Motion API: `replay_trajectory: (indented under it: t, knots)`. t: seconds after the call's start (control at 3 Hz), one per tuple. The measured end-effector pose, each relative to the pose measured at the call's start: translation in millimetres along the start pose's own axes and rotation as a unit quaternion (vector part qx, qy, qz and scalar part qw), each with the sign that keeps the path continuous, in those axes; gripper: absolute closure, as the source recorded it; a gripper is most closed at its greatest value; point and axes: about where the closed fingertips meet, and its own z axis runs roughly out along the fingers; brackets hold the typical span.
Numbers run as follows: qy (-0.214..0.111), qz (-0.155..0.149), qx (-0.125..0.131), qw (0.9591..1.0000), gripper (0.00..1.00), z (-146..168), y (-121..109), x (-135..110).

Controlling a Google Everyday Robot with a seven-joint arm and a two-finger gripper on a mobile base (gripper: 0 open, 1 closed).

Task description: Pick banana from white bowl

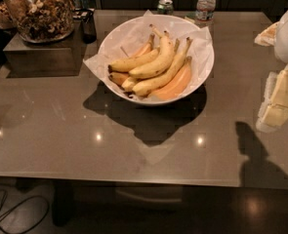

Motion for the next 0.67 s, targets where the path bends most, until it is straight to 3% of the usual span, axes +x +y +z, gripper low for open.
replay_trajectory:
  t: [0.67]
  knots:
    - [-0.007, -0.008, 0.004, 0.9999, 0.00, -2.6, -3.2, -3.7]
